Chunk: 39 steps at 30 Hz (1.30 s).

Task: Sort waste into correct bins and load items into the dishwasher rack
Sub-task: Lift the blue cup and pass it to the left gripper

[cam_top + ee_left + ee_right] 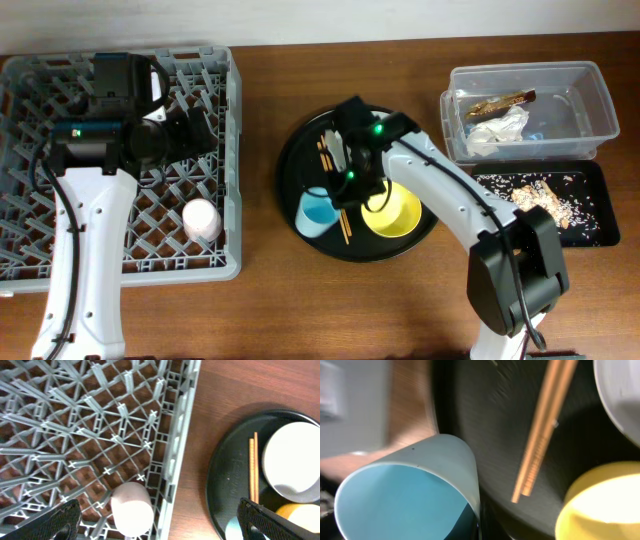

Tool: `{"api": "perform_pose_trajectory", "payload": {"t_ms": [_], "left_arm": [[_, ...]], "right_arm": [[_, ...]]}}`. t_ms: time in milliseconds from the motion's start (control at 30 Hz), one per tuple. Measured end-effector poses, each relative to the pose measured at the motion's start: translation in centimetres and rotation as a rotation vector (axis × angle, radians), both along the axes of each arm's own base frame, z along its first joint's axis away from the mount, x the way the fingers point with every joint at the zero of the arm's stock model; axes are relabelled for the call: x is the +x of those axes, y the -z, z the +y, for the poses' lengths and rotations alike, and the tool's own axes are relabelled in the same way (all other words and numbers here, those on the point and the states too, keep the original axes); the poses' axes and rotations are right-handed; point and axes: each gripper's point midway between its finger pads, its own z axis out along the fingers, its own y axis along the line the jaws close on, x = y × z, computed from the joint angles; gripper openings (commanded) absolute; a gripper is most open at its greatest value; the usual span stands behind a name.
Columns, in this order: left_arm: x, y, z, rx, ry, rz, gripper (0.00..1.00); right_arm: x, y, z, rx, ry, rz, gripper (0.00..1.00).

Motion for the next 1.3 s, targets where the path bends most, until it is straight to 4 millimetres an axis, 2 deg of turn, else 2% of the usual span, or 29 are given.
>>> {"api": "perform_pose_trajectory", "payload": {"t_ms": [133, 200, 300, 433, 533, 633, 767, 967, 1200, 1300], "left_arm": [[-0.1, -0.1, -1.6, -0.084, 0.047, 0.001, 0.99], [-0.1, -0.3, -3.0, -0.153, 0.086, 0.001, 0.99], [-0.2, -1.1, -5.8, -0.294, 0.176, -0.017, 0.99], [-0.2, -2.9, -9.0, -0.461, 0.302, -0.058, 0.99], [-0.7, -5.2, -12.0, -0.624, 0.471, -0.112, 0.99], [-1.2, -6.6, -14.2, -0.760, 0.625, -0.143, 0.99], [-1.8, -7.3, -16.1, -0.954, 0.782, -0.144, 0.99], [-2.0, -7.8, -17.4, -1.153, 0.907, -0.154, 0.99], [-3.3, -8.7, -19.3, -1.226, 1.007, -0.161, 0.98], [-3.6, -8.8, -19.6, -1.235, 1.022, -0.159, 0.90]], "right_arm": [[1.3, -4.1, 0.8, 0.133, 0.015, -0.027, 0.04], [2.3, -6.6, -0.3, 0.236, 0.046, -0.038, 0.04], [4.3, -10.5, -3.4, 0.434, 0.091, -0.070, 0.04], [6.1, -14.3, -5.2, 0.688, 0.055, -0.144, 0.04], [6.3, -16.5, -5.2, 0.823, -0.004, -0.192, 0.04], [6.1, -18.2, -4.4, 0.912, -0.079, -0.240, 0.04], [5.5, -19.6, -3.1, 0.987, -0.153, -0.260, 0.04], [4.7, -20.8, -1.6, 1.045, -0.233, -0.279, 0.04], [4.6, -21.4, 0.3, 1.054, -0.269, -0.288, 0.04], [4.7, -21.4, 1.8, 1.034, -0.273, -0.292, 0.04]]}}
